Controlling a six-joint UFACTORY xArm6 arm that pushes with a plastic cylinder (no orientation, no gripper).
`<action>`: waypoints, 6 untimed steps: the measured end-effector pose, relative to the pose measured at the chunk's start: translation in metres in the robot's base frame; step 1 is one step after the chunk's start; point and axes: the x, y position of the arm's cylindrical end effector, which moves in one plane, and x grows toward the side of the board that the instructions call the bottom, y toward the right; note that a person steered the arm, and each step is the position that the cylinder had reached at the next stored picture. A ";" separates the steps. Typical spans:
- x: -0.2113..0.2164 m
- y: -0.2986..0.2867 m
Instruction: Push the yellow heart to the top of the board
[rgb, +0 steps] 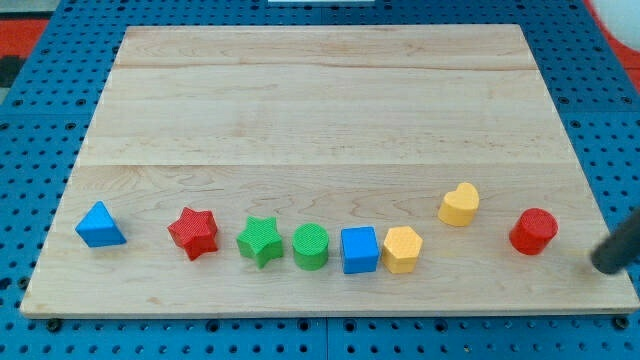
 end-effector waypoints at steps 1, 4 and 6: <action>-0.049 -0.086; 0.008 -0.073; 0.044 -0.132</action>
